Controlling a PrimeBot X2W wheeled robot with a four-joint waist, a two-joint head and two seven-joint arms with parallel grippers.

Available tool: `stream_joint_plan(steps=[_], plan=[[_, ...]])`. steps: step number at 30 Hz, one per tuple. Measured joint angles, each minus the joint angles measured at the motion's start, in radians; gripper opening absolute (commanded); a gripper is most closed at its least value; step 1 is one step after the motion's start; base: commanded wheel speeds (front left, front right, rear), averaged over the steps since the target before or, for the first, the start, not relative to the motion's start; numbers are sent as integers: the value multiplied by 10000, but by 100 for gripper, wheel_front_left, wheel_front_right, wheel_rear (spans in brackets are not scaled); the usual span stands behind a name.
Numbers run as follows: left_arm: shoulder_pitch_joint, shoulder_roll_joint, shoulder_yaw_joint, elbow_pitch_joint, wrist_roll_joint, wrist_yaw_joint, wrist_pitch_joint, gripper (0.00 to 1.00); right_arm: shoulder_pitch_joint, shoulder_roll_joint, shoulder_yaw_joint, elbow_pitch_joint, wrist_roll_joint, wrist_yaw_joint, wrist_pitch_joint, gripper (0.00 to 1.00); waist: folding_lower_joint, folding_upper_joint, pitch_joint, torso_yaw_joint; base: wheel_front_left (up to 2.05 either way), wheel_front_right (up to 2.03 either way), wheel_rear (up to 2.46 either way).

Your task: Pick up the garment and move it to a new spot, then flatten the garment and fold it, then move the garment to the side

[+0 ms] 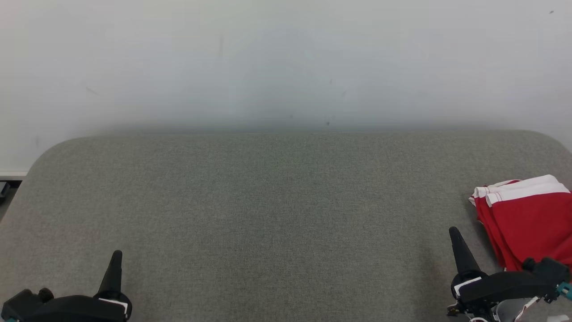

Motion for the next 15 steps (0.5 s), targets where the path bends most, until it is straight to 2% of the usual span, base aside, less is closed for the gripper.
stream_joint_plan(steps=[15], plan=[[-243,-276,629,81,-1147,-330,416,0,-215,-6,-79,-12,1319,0,221,0,0,1,70,-12,0,0,0]])
